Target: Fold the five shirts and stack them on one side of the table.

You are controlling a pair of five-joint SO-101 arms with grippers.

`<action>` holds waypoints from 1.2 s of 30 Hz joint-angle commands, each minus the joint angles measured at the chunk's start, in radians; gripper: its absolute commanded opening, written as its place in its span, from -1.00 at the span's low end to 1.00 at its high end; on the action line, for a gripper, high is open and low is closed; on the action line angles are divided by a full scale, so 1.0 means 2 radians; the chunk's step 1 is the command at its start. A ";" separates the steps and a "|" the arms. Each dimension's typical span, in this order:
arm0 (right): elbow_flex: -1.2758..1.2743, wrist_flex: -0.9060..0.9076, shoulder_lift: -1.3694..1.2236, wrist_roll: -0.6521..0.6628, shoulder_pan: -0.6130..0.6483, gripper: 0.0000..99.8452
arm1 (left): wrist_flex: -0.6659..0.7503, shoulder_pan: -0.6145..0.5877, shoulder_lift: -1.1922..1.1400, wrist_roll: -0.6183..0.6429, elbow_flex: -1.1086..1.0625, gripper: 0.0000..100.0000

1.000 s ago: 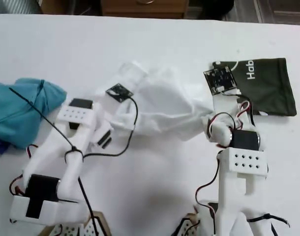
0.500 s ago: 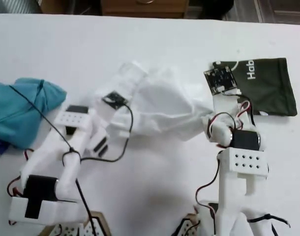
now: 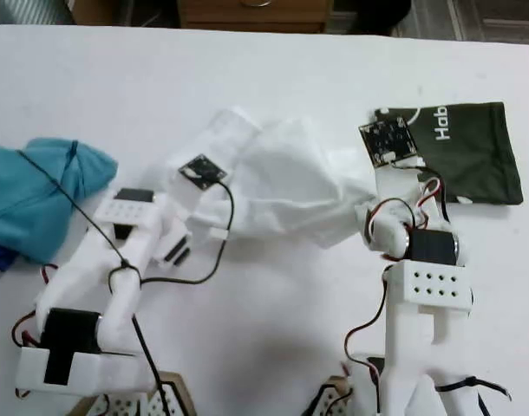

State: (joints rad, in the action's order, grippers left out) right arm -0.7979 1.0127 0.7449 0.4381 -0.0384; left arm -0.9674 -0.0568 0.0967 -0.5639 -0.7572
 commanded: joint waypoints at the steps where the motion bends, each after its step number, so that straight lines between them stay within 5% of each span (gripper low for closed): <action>1: 0.002 -0.003 0.002 0.004 -0.001 -0.96 | 0.004 -0.026 0.002 -0.025 0.000 -0.71; 28: 0.002 -0.005 0.002 0.004 -0.001 -0.96 | -0.023 0.000 -0.055 -0.035 0.030 -0.72; 32: 0.002 -0.005 0.003 0.004 -0.001 -0.96 | -0.023 0.007 -0.058 -0.038 0.032 -0.94; 36: 0.002 -0.007 -0.002 0.001 -0.001 -0.96 | -0.027 0.005 -0.057 -0.036 0.034 -0.94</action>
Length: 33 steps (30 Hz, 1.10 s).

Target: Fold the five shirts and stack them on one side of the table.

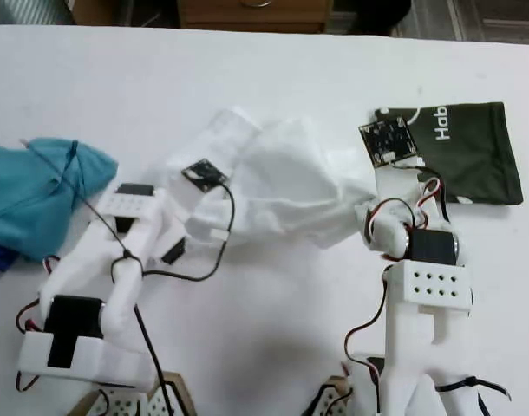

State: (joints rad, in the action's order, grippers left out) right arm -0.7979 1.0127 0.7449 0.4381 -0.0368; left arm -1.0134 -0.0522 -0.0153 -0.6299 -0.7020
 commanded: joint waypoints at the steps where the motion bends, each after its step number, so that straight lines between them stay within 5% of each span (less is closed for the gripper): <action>1: 0.000 -0.014 -0.003 0.000 -0.002 -0.96 | -0.009 0.002 -0.001 -0.001 0.012 -0.94; 12: 0.051 -0.099 -0.002 -0.028 -0.003 -0.96 | -0.208 0.002 0.120 0.000 0.207 -0.94; 22: 0.157 -0.053 -0.002 -0.028 -0.002 -0.96 | -0.285 0.002 0.222 0.001 0.290 -0.94; 33: 0.185 0.105 0.001 -0.025 -0.003 -0.96 | -0.384 -0.006 0.262 0.001 0.280 -0.94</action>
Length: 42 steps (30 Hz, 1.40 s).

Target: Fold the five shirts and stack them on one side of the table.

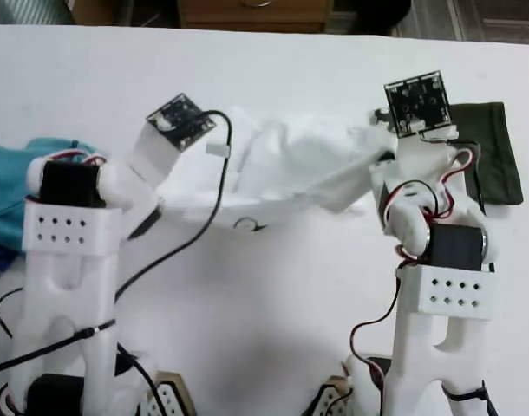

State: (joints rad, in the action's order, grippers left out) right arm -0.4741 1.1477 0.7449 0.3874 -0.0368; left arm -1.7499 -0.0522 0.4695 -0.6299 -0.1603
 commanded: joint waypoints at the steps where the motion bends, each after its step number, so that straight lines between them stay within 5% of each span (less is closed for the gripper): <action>1: 0.023 0.053 0.003 0.001 -0.004 -0.96 | -0.013 -0.014 0.023 -0.001 0.001 -0.94; 22: 0.062 -0.043 0.080 -0.004 0.020 -0.96 | 0.054 -0.086 0.162 0.023 0.066 -0.95; 27: -0.038 -0.028 0.063 -0.038 0.074 -0.96 | 0.088 -0.087 0.155 0.020 -0.039 -0.95; 32: -0.180 -0.099 0.025 -0.091 0.130 -0.96 | 0.201 -0.087 0.153 0.020 -0.208 -0.95; 42: -0.237 -0.136 -0.119 -0.057 0.171 -0.96 | 0.397 -0.088 0.149 0.020 -0.412 -0.95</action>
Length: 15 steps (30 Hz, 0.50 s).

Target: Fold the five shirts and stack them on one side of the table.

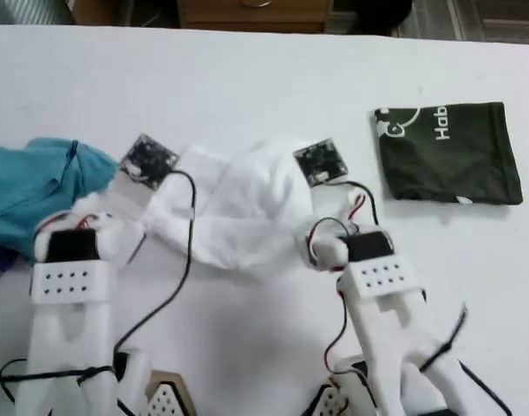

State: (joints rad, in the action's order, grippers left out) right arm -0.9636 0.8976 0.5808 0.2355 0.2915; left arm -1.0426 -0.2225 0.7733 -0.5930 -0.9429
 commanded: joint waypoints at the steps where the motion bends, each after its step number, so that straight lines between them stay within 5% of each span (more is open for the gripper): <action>1: 0.012 -0.012 -0.056 0.023 0.008 -0.96 | 0.053 -0.003 -0.012 0.002 -0.025 -0.95; 8: 0.107 0.046 -0.212 0.023 0.007 -0.96 | 0.051 -0.009 -0.159 0.018 0.058 -0.95; 15: 0.146 0.100 -0.224 0.025 -0.009 -0.96 | -0.008 -0.020 -0.240 0.026 0.148 -0.95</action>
State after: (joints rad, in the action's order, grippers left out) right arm -0.7150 1.0771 0.1358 0.2754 0.2961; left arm -1.0242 -0.2501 0.3253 -0.5485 -0.7173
